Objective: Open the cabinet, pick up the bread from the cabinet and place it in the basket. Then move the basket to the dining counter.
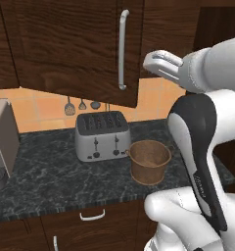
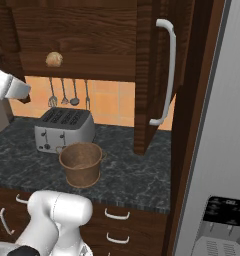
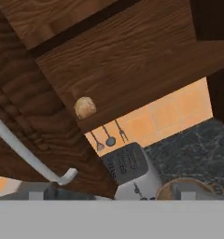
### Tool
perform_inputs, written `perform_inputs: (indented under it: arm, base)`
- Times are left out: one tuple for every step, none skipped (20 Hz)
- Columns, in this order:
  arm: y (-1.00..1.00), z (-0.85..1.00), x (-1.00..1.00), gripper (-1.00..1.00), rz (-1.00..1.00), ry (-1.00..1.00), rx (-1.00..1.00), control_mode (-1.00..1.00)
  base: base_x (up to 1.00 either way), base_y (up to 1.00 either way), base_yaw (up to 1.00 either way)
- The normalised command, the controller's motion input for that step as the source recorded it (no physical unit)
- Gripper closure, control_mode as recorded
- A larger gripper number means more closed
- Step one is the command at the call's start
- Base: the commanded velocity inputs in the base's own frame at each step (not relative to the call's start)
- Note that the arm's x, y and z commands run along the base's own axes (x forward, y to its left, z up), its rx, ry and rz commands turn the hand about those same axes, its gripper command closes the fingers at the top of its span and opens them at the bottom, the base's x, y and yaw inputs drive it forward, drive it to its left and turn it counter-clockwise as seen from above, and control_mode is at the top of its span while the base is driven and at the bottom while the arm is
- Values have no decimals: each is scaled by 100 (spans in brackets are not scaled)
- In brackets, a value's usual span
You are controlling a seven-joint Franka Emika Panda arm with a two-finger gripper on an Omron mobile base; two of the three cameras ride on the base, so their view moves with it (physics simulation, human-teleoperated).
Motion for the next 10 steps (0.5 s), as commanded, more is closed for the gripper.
perform_inputs:
  arm:
    - [-41,0,32,-100,2,5,33,-100]
    - [-4,0,11,-100,0,5,34,-100]
    - [0,0,7,-100,0,4,35,-100]
    - [-11,15,10,-100,0,4,37,-100]
    - [-13,14,19,-100,0,4,38,-100]
    - [-10,2,36,-100,0,7,39,-100]
    - [0,0,51,-100,0,10,40,-100]
    - [0,0,78,-100,0,6,41,-100]
    - [0,0,64,-100,0,1,43,-100]
    - [0,0,42,-100,0,0,45,-100]
  base:
    - [0,0,0]
    - [0,0,0]
    - [0,0,0]
    - [0,0,0]
    - [0,0,0]
    - [0,0,0]
    - [0,0,0]
    - [0,0,0]
    - [0,0,0]
    - [0,0,0]
